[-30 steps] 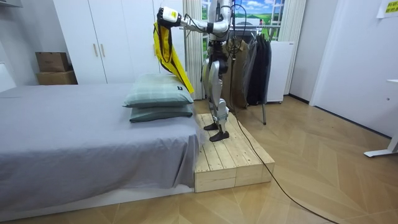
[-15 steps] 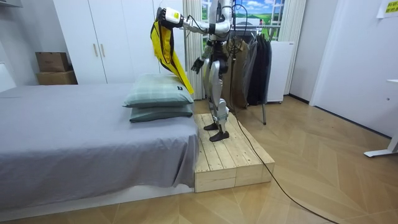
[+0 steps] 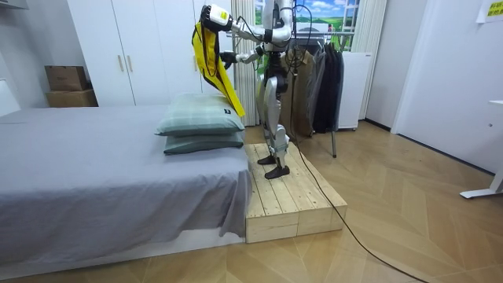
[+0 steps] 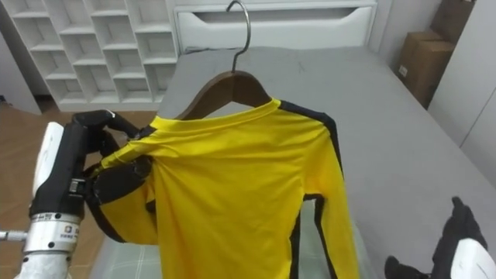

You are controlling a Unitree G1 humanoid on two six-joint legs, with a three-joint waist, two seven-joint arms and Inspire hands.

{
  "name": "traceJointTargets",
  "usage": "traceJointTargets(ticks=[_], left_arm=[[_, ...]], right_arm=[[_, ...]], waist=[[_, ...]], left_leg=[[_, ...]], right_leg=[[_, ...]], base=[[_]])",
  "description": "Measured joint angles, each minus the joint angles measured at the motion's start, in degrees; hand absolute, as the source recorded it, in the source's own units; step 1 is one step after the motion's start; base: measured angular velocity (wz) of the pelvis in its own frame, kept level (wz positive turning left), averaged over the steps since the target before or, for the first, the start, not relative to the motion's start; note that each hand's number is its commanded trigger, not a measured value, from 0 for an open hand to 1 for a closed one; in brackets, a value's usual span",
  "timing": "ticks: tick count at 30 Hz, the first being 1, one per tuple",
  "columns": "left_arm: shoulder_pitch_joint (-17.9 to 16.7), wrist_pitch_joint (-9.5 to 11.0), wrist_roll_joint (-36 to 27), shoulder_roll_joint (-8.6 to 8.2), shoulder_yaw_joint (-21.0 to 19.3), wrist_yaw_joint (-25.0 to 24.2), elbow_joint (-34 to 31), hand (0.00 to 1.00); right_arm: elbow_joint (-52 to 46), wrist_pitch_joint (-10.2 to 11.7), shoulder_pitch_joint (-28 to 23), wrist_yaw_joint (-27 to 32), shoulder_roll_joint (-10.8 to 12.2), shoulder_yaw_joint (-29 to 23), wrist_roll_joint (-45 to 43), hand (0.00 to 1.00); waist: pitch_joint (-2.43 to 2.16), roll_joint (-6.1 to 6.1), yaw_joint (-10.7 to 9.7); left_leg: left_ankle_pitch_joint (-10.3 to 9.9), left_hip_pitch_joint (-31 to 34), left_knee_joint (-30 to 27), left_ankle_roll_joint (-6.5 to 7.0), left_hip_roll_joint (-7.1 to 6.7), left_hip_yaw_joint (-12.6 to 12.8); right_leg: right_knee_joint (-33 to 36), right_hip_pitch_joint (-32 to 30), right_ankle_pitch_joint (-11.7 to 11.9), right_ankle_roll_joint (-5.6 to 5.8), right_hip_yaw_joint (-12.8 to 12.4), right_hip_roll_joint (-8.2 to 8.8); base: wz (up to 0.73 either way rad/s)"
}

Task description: Hang clothes

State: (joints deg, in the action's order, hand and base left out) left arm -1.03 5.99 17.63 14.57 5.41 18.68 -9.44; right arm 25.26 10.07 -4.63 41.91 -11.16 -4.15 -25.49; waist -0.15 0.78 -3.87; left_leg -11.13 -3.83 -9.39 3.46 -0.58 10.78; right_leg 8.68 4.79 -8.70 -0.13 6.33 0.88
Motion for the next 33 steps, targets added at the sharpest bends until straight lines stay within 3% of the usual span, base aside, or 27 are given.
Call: traceJointTargets(ticks=[4,14,19,25,33], left_arm=[[-1.03,1.59,0.11,-0.03,-0.16,-2.00,0.38,1.00],[-1.79,1.77,2.81,-0.04,-0.69,-4.74,0.43,1.00],[-1.79,2.00,4.12,-0.58,-0.78,-5.84,0.43,1.00],[-1.80,4.06,11.15,-0.81,-0.79,-6.02,0.43,1.00],[-1.81,4.12,11.46,-0.66,-0.69,-8.56,0.43,1.00]], right_arm=[[-5.69,1.15,-0.08,-3.68,0.04,1.63,0.22,0.00],[-17.45,2.97,0.16,-10.79,0.02,1.85,1.49,0.00],[-17.52,2.94,0.24,-16.06,-0.06,2.90,4.50,0.00],[-21.07,2.88,0.58,-22.44,-0.43,2.91,2.92,0.00],[-26.30,2.79,1.30,-28.26,-2.61,4.95,3.74,0.00]], waist=[[0.04,0.07,0.91],[0.29,-0.19,1.21],[0.63,-0.73,1.76],[0.63,-1.10,3.16],[0.60,-2.64,4.06]], left_leg=[[0.00,-0.45,0.13,0.00,-0.03,-0.09],[-0.01,-0.83,0.27,0.01,-0.01,-0.05],[-0.01,-0.57,0.30,0.01,0.02,0.02],[-0.01,0.46,0.19,0.01,-0.01,-0.02],[-0.01,0.58,0.19,0.01,-0.03,-0.03]], right_leg=[[-0.05,0.43,0.00,0.00,0.08,0.01],[0.00,0.73,-0.03,0.04,0.15,0.01],[0.00,0.44,-0.03,0.04,0.16,0.00],[0.06,-0.67,-0.02,0.04,0.17,0.01],[-0.04,-0.74,-0.02,0.04,0.29,0.09]], base=[[0.00],[0.00],[0.00],[0.00],[0.00]])
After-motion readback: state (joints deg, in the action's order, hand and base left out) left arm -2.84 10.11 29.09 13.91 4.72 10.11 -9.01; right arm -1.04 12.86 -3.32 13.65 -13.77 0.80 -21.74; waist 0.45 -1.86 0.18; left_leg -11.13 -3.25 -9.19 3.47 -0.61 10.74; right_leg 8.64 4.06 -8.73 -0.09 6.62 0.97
